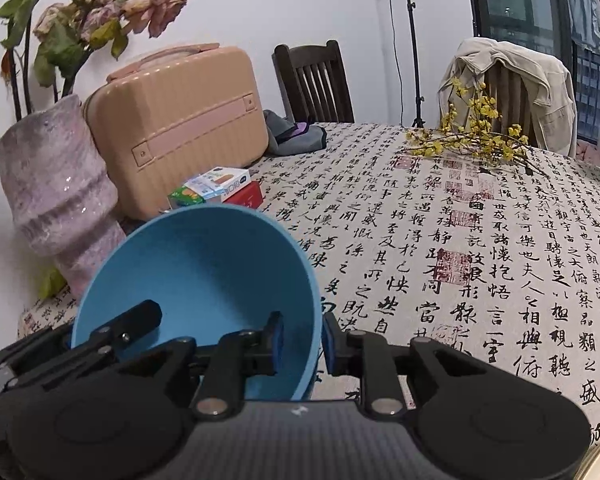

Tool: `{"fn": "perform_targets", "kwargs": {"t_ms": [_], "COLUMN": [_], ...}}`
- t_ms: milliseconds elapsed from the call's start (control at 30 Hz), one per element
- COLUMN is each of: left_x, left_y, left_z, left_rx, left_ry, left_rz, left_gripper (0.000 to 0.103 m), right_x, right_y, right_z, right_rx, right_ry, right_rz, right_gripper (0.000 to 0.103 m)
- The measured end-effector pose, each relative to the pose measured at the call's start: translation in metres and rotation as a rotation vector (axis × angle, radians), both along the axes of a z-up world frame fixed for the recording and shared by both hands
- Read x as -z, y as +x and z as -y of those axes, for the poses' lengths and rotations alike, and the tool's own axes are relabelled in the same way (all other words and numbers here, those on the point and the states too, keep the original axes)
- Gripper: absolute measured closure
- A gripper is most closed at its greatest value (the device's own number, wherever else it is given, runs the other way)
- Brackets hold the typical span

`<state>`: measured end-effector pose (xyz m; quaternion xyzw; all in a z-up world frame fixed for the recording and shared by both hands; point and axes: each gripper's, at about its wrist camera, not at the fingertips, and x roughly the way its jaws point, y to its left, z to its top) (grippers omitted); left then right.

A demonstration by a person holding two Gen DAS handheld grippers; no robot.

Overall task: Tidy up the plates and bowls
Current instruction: 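Lower the left bowl onto the stacked bowls and open the left gripper while the right gripper does the same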

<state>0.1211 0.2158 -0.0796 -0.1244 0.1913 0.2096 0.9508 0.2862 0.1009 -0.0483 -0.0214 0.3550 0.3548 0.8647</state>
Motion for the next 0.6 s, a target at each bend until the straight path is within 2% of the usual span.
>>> {"fn": "perform_targets", "kwargs": {"t_ms": [100,300,533,600], "left_x": [-0.0022,0.0006,-0.001,-0.0024], "left_y": [0.0001,0.0036,-0.0006,-0.0028], "left_z": [0.0012,-0.0044,-0.0086,-0.0088], "left_rx": [-0.03,-0.028,-0.05,-0.042], "left_ry": [0.025,0.0,0.004,0.003], "left_rz": [0.007,-0.009,0.012,0.025], "left_gripper": [0.07,0.07,0.07,0.067], "right_x": [0.0001,0.0025,0.003,0.0021], "right_y": [0.0008,0.0002,0.0016,0.0005], "right_z": [0.0013,0.0013,0.0038,0.0065], "right_rx": [0.005,-0.003,-0.001,-0.001], "right_ry": [0.011,0.021,0.038,0.053], "right_rz": [-0.003,-0.009,-0.019,-0.013], "right_gripper": [0.082,0.082,0.082,0.082]}}
